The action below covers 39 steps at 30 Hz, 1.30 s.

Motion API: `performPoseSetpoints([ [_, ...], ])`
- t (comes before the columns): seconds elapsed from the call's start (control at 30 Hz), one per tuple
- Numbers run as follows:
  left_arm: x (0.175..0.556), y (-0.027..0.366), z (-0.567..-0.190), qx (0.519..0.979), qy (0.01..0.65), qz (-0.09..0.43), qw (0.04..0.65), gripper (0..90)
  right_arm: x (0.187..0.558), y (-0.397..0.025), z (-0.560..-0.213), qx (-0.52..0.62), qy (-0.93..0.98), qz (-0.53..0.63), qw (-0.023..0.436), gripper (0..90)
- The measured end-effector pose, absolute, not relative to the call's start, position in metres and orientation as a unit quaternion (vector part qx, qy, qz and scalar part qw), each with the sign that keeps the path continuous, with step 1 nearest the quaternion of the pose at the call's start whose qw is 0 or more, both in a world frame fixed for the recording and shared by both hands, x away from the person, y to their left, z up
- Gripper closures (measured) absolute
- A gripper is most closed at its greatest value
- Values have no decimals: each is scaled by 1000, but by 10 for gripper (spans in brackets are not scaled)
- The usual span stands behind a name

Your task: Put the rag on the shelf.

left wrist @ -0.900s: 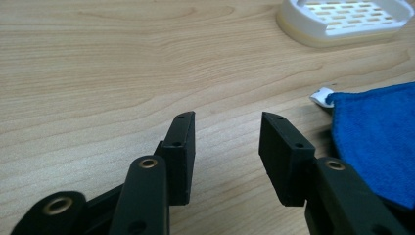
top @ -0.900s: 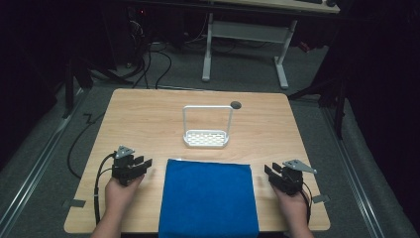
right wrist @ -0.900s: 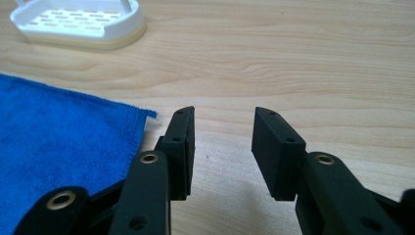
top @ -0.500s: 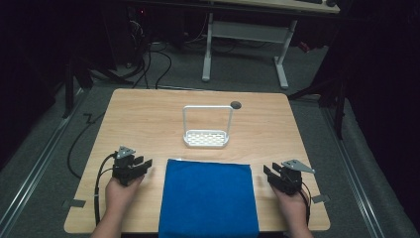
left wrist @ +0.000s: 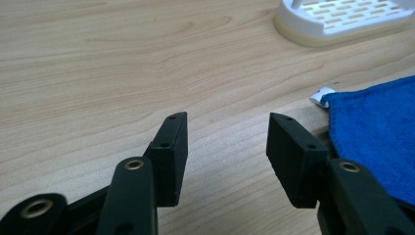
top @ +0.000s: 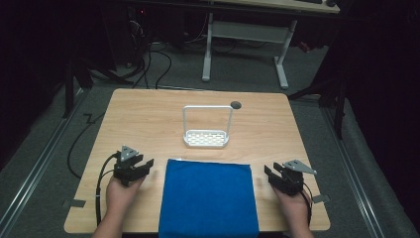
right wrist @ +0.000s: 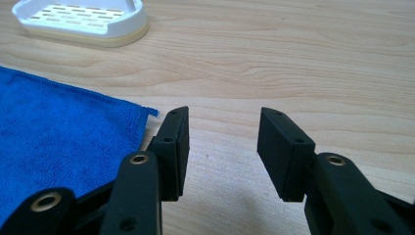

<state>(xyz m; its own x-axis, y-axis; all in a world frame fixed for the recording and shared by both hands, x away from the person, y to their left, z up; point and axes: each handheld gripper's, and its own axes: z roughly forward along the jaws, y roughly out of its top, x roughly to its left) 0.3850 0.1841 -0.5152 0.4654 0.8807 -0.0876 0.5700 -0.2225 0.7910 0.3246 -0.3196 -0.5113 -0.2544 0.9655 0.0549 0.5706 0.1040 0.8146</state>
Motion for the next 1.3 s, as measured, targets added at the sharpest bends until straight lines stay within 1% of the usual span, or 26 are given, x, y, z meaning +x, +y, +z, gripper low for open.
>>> performPoseSetpoints([
  [0.13, 382, 180, -514, 765, 468, 195, 398, 497, 324, -321, -510, 555, 690, 381, 265, 558],
  [0.2, 382, 178, -514, 765, 462, 188, 406, 499, 323, -321, -510, 555, 689, 382, 267, 558],
  [0.23, 381, 174, -512, 764, 462, 174, 415, 503, 322, -319, -509, 552, 692, 382, 267, 558],
  [0.53, 376, 157, -507, 775, 434, 174, 426, 491, 324, -306, -510, 526, 713, 384, 260, 556],
  [0.67, 376, 152, -508, 776, 433, 171, 425, 473, 326, -300, -508, 515, 719, 387, 261, 554],
  [0.97, 377, 143, -509, 775, 426, 155, 440, 475, 328, -287, -508, 505, 725, 392, 257, 556],
  [1.2, 379, 139, -510, 773, 425, 140, 450, 472, 330, -281, -509, 502, 728, 393, 250, 577],
  [1.3, 382, 137, -513, 771, 431, 130, 450, 484, 330, -278, -509, 501, 729, 395, 247, 587],
])
